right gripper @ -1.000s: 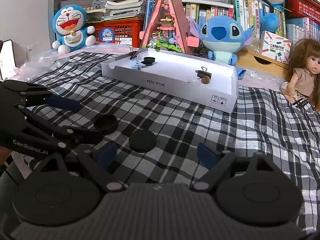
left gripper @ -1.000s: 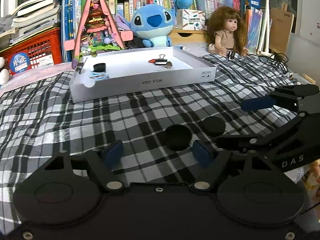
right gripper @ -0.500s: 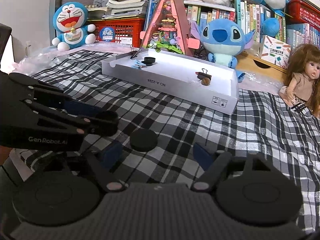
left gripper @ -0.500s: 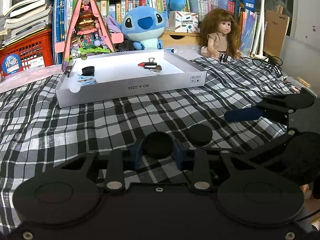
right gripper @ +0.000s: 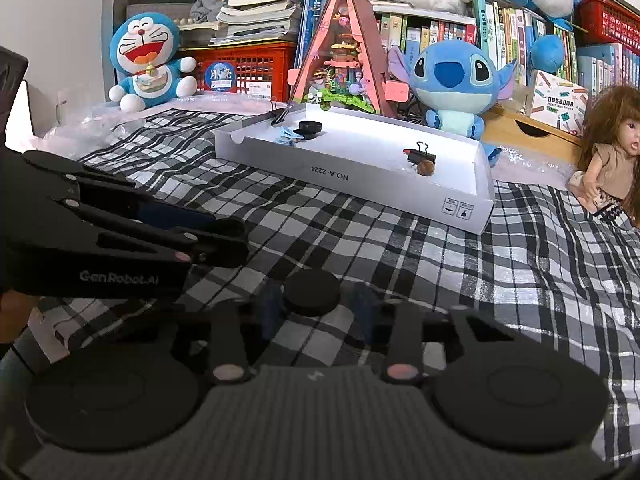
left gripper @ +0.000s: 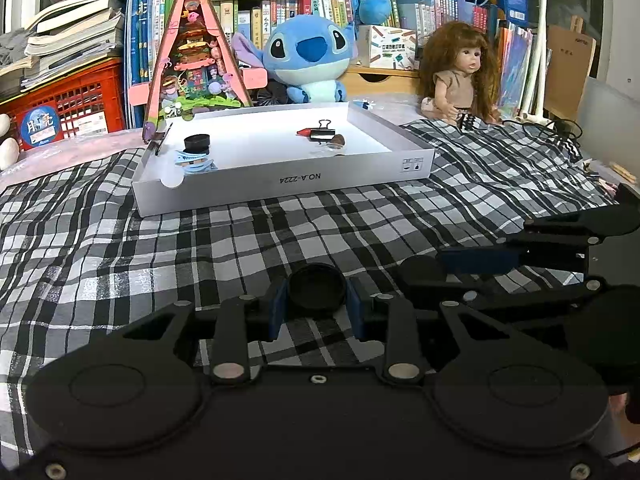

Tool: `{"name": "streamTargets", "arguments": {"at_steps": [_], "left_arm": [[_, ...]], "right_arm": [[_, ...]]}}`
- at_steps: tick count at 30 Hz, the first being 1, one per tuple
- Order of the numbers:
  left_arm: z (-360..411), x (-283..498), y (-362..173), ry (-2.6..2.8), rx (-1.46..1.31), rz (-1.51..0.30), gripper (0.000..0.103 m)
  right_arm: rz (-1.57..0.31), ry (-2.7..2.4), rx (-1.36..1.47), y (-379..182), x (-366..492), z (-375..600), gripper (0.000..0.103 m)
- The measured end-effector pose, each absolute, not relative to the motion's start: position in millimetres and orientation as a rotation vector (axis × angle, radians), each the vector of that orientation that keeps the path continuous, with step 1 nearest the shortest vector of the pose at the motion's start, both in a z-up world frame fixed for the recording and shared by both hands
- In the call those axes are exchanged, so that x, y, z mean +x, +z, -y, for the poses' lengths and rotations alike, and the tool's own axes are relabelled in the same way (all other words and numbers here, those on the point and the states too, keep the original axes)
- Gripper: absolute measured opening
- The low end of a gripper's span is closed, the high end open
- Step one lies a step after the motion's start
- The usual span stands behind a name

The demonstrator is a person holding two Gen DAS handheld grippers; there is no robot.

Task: Organize rigid objects
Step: 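Grasp a black round cap with the left tool while the right tool grasps another black cap, then carry both black caps over the white tray with both tools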

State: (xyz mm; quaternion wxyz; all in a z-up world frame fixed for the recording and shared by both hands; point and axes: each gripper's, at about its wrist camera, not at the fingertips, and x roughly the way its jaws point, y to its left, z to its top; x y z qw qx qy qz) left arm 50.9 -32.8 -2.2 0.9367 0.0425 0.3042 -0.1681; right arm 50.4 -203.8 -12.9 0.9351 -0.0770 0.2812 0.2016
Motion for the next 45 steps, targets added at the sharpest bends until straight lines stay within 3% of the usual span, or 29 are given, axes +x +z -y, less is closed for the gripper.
{"name": "streamTargets", "arguments": {"at_steps": [29, 45], "left_arm": [[28.8, 120.9, 46.4, -0.238, 0.022, -0.554, 0.030], [45.3, 192.5, 42.7, -0.159, -0.004, -0.558, 0.030]], "right_arm": [[-0.569, 0.246, -0.003, 30.9, 112.3, 222.9, 0.036], [-0.620, 0.152, 0.082, 31.7, 178.9, 238.6, 0.036]]}}
